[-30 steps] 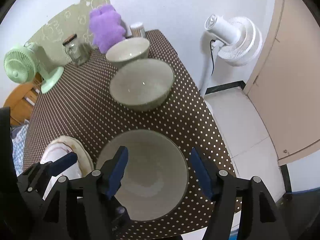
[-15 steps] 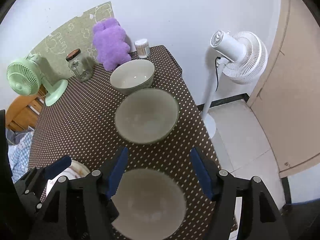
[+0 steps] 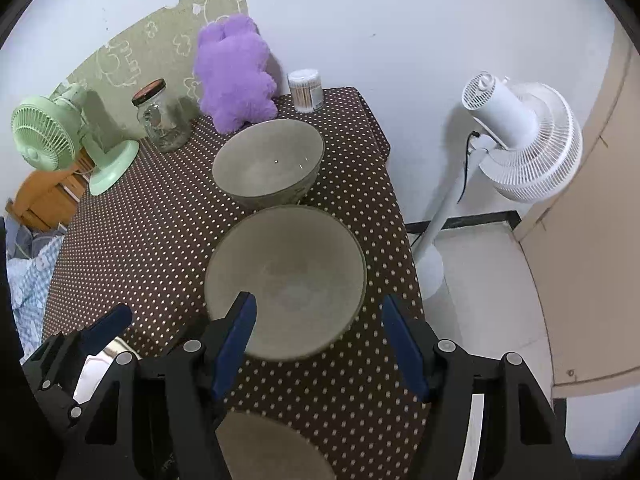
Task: Organize plates and bowls
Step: 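Lower the held bowl toward the cream bowl with the right gripper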
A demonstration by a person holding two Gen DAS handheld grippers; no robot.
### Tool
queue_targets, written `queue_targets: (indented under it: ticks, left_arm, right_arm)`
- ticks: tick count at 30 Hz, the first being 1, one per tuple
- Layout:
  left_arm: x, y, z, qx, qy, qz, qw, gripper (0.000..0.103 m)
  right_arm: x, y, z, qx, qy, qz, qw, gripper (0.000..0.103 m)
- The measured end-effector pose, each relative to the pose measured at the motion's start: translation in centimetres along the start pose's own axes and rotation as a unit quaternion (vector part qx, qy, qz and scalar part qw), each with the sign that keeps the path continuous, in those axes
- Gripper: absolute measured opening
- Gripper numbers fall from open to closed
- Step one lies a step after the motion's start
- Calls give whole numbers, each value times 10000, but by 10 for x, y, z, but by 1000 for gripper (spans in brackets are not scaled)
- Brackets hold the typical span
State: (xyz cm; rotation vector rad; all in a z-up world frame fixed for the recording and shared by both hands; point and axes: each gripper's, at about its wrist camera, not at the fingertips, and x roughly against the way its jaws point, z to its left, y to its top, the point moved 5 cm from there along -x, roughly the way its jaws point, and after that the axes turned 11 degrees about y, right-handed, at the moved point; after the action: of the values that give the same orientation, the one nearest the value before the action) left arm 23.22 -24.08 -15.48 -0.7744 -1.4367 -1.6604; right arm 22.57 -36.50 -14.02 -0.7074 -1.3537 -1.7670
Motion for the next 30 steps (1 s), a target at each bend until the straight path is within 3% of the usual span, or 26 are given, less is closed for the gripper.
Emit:
queue_targets:
  ticks: [11,19,25,30]
  left_arm:
    - [-36,17,-18,-143,51,200,9997,55]
    - [-58,25,-33,-227,-57,294,9993,44]
    - [-73,24,-41,-201,-182,520,9983,33]
    - [-78,24,-44,-245,-62,527,9983,31]
  right_arm:
    - [-41,16,-17,-7,1,223,9998,68]
    - [-66,21,-28,-113,122,401,9991,57]
    - [-85,23,-37,-164,181,587,9980,42]
    - [-93,25,-39,-113,244,677,9973,33]
